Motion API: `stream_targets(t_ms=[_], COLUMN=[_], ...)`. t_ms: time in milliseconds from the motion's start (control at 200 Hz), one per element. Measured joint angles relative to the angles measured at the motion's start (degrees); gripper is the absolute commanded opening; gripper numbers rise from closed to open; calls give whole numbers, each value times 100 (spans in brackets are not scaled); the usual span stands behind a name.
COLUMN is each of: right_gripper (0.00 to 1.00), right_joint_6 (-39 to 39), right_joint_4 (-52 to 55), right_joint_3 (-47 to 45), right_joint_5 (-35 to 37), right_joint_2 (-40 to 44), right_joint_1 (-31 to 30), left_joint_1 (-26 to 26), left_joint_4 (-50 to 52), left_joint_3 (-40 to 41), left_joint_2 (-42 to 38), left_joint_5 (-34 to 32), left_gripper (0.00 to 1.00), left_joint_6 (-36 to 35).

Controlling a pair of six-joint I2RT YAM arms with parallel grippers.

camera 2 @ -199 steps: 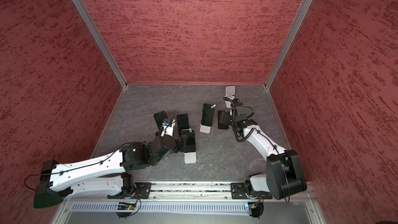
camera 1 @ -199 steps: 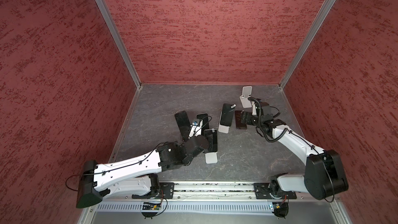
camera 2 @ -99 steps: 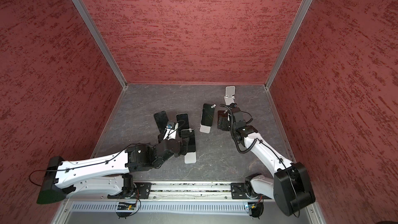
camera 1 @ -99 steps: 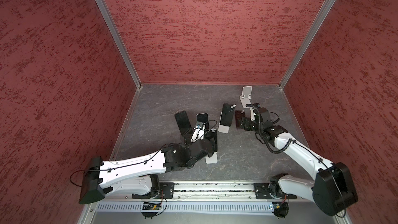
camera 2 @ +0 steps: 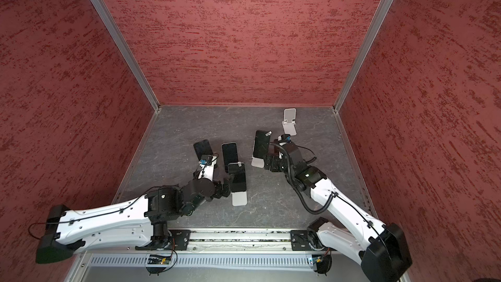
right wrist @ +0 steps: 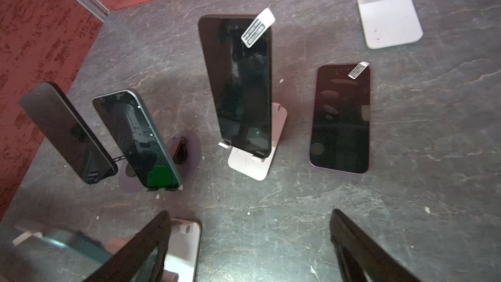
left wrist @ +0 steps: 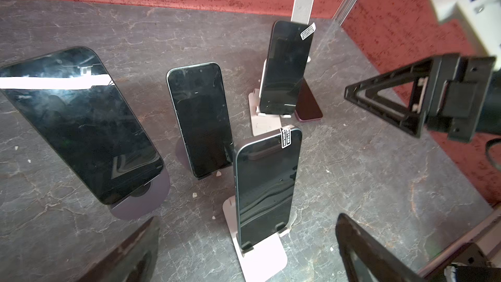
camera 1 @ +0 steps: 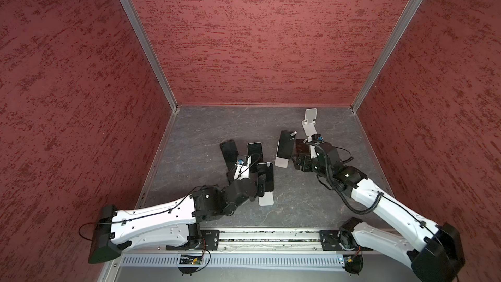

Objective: Remove the phone from the phone stand

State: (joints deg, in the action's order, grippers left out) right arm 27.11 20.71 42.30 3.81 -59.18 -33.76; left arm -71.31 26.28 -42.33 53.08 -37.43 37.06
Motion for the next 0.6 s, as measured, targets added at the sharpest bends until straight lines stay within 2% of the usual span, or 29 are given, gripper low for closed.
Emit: stream_targets(t_ms=[220,601], right_gripper=[94,93], right_joint_6=[98,212], right_joint_4=[109,-13], right_joint_3=[4,7], right_joint_5=[111,195], right_joint_2=[2,-28], right_joint_1=[-708,-1467], left_joint_1=[81,339], left_joint_4=[-17,-24], left_joint_3=[328,782], left_joint_2=[-612,-1436], left_joint_5=[-4,22], left_gripper=[99,99], left_joint_6=[2,-79])
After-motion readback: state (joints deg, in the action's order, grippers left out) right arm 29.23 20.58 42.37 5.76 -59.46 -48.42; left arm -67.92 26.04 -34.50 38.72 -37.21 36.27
